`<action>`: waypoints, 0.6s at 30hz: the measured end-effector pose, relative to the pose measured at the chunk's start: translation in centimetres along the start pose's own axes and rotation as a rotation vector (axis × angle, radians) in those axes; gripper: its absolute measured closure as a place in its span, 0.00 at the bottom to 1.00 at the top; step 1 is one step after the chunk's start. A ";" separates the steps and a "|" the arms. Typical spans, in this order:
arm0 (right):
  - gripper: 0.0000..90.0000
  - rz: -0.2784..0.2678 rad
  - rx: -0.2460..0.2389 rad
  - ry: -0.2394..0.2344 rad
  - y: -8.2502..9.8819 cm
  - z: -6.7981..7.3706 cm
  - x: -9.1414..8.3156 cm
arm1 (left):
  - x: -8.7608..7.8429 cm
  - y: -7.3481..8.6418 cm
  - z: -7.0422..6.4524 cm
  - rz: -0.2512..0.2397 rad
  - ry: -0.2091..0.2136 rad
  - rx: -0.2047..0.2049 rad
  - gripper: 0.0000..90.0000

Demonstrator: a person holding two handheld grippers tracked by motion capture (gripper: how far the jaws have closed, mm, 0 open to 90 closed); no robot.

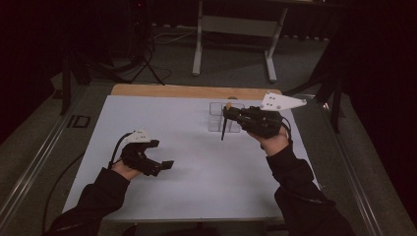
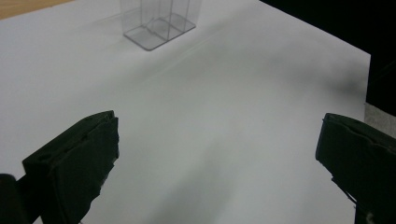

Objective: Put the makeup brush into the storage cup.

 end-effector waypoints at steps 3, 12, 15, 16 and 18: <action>0.94 -0.001 -0.012 0.011 -0.9 -0.3 0.0 | -0.9 1.1 0.2 -0.012 -0.020 -0.029 0.00; 0.94 -0.022 -0.024 0.077 -3.4 -2.0 -0.3 | -2.0 2.9 0.3 -0.029 -0.061 -0.062 0.00; 0.94 -0.030 -0.026 0.106 -4.2 -2.8 -0.4 | -2.0 3.3 0.3 -0.022 -0.073 -0.063 0.00; 0.94 -0.030 -0.026 0.119 -4.5 -3.1 -0.4 | -2.0 3.7 0.1 -0.018 -0.078 -0.058 0.00; 0.94 -0.032 -0.028 0.139 -5.0 -3.7 -0.4 | -1.9 4.1 0.0 -0.021 -0.092 -0.042 0.00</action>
Point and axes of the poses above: each handheld gripper's, and its own axes: x roughly forward along the jaws, y roughly out of its underside, z roughly to its left, the point moved 2 cm from there along x, roughly forward along the jaws, and after that the axes turned 11 degrees about x, right-handed, at the moved point
